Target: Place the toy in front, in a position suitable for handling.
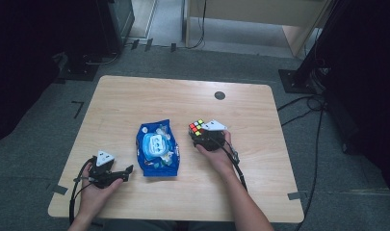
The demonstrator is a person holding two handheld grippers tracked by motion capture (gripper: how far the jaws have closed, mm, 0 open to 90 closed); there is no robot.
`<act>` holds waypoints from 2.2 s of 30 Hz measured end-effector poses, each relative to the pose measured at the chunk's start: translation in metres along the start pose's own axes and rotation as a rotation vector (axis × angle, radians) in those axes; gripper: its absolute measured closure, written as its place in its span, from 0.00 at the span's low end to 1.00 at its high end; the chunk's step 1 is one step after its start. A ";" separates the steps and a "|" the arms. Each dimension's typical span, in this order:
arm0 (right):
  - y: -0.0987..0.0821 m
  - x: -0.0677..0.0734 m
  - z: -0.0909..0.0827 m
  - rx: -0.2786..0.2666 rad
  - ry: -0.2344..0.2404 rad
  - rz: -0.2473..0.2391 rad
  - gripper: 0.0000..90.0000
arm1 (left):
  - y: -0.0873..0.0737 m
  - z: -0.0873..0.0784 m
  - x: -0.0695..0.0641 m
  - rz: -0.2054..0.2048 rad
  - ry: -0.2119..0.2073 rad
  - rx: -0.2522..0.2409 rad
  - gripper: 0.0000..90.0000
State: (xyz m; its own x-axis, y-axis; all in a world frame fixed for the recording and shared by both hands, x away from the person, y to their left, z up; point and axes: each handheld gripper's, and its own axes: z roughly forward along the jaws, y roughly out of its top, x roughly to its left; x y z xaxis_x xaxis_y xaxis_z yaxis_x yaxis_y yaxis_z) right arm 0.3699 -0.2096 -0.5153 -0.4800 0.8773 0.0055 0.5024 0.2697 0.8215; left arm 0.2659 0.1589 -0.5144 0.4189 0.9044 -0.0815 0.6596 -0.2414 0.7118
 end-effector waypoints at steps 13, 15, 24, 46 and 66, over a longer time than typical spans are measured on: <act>0.002 0.005 -0.035 -0.016 -0.028 0.032 0.38 | 0.000 0.001 -0.001 0.006 0.001 0.002 0.19; 0.001 0.007 -0.045 -0.012 -0.029 0.036 0.38 | 0.000 0.001 -0.001 0.010 0.003 0.005 0.19; -0.026 0.010 -0.092 0.002 -0.026 0.061 0.38 | 0.001 0.001 -0.001 0.008 0.005 0.005 0.19; -0.070 0.016 -0.109 0.042 -0.076 0.092 0.38 | 0.000 0.000 -0.001 0.002 0.006 -0.007 0.19; -0.078 0.018 -0.107 0.014 -0.029 0.053 0.24 | 0.049 -0.013 -0.004 -0.062 -0.066 -0.148 0.38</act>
State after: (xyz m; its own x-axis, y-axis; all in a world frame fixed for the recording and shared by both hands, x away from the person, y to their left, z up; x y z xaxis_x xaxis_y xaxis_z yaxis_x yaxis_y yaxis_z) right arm 0.2455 -0.2574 -0.5181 -0.4317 0.9015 0.0324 0.5370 0.2279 0.8122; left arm 0.2882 0.1483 -0.4701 0.4238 0.8896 -0.1704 0.5881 -0.1272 0.7987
